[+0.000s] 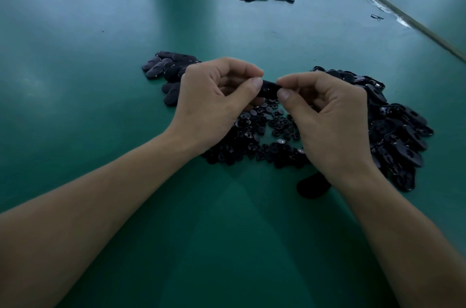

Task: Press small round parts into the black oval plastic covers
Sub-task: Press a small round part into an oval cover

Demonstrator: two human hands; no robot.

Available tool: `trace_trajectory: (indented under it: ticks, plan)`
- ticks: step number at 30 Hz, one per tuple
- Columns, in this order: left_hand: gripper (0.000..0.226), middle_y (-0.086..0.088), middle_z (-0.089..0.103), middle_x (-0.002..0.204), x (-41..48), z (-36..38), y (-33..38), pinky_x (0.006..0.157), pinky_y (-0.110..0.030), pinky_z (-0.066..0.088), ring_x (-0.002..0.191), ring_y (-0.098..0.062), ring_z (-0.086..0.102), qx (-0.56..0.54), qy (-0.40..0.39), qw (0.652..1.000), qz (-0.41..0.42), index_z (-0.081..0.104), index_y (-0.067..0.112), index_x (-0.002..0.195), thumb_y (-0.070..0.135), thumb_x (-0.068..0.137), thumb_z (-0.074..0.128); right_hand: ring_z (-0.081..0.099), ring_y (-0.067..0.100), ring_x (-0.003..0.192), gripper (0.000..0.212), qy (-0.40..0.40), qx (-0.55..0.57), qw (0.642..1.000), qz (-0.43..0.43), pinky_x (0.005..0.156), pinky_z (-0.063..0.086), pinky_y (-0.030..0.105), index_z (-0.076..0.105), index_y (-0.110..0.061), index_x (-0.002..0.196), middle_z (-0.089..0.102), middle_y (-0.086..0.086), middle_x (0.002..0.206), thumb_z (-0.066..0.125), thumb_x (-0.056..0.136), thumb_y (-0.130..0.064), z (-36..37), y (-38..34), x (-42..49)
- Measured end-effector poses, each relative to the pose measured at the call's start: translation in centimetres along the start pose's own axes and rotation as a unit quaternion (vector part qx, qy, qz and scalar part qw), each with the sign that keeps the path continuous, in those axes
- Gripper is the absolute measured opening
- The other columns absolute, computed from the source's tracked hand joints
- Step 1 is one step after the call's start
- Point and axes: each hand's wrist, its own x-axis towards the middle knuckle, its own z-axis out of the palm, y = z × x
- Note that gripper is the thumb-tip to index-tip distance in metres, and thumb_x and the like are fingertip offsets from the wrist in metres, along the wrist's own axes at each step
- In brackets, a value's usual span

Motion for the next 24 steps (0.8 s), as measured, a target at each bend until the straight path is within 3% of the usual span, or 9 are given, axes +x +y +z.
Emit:
trace_trajectory:
  ticks: [12, 20, 24]
  plan:
    - [0.02, 0.003, 0.075, 0.078, -0.11, 0.2, 0.23, 0.067, -0.022, 0.058, 0.073, -0.015, 0.076, -0.028, -0.015, 0.999, 0.01, 0.071, 0.015, 0.093, -0.004, 0.089, 0.065, 0.068, 0.007, 0.072, 0.018, -0.016, 0.072, 0.995, 0.065, 0.074, 0.057, 0.022, 0.071, -0.024, 0.093, 0.072, -0.006, 0.078, 0.072, 0.089, -0.006, -0.18, -0.37, 0.12]
    - [0.02, -0.005, 0.075, 0.083, -0.08, 0.13, 0.17, 0.068, -0.025, 0.06, 0.075, -0.019, 0.076, -0.011, -0.01, 1.0, -0.001, 0.07, 0.016, 0.094, -0.003, 0.089, 0.065, 0.06, 0.001, 0.069, 0.022, -0.009, 0.055, 0.997, 0.047, 0.067, 0.049, 0.016, 0.071, -0.026, 0.1, 0.065, -0.015, 0.073, 0.065, 0.094, -0.006, -0.07, -0.27, 0.23]
    - [0.022, -0.006, 0.075, 0.084, -0.06, 0.02, 0.2, 0.07, -0.023, 0.059, 0.076, -0.019, 0.076, -0.002, -0.015, 1.0, 0.0, 0.071, 0.018, 0.094, -0.003, 0.088, 0.068, 0.064, 0.014, 0.071, 0.02, -0.009, 0.052, 0.997, 0.048, 0.07, 0.055, 0.024, 0.069, -0.026, 0.097, 0.067, -0.011, 0.074, 0.068, 0.092, -0.006, -0.09, -0.23, 0.12]
